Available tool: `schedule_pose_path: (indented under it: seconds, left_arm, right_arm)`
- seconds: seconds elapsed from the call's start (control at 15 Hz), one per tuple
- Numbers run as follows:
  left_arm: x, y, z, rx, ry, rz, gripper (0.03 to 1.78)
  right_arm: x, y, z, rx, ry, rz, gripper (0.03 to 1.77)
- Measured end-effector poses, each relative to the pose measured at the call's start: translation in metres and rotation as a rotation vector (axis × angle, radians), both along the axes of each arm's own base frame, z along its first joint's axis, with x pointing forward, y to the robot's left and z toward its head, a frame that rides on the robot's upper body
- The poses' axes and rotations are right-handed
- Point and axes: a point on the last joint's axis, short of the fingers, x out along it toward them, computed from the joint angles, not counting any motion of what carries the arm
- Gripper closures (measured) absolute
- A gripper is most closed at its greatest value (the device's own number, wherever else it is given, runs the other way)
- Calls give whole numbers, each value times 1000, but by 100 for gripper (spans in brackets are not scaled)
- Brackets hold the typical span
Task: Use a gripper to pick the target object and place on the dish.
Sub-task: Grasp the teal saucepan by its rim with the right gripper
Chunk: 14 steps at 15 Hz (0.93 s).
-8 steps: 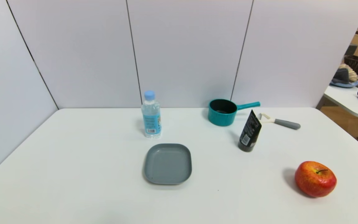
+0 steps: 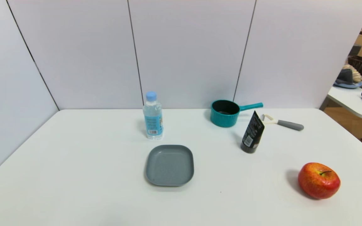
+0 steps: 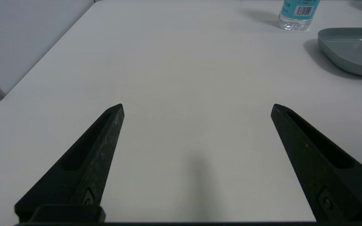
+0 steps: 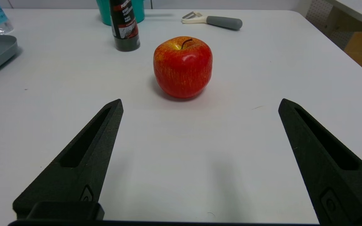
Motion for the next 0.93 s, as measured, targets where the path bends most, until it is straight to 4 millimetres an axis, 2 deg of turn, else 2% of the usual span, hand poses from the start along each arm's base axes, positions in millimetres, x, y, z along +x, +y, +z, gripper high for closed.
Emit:
schedule_pose_path:
  seconds: [0.33, 0.47, 0.6, 0.73, 0.93]
  left_arm:
    - [0, 0, 0, 0, 0, 0, 12]
    - [0, 0, 0, 0, 0, 0, 12]
    - [0, 0, 0, 0, 0, 0, 12]
    - [0, 0, 0, 0, 0, 0, 12]
    - [0, 0, 0, 0, 0, 0, 12]
  right_arm:
    - [1, 0, 0, -50, 24, 12, 9]
    - [2, 0, 8, -65, 12, 14, 9]
    - [1, 0, 32, -71, -46, 14, 9]
    - [-1, 0, 65, -71, -119, 23, 9]
    - [-2, -1, 132, -73, -227, 64, 9]
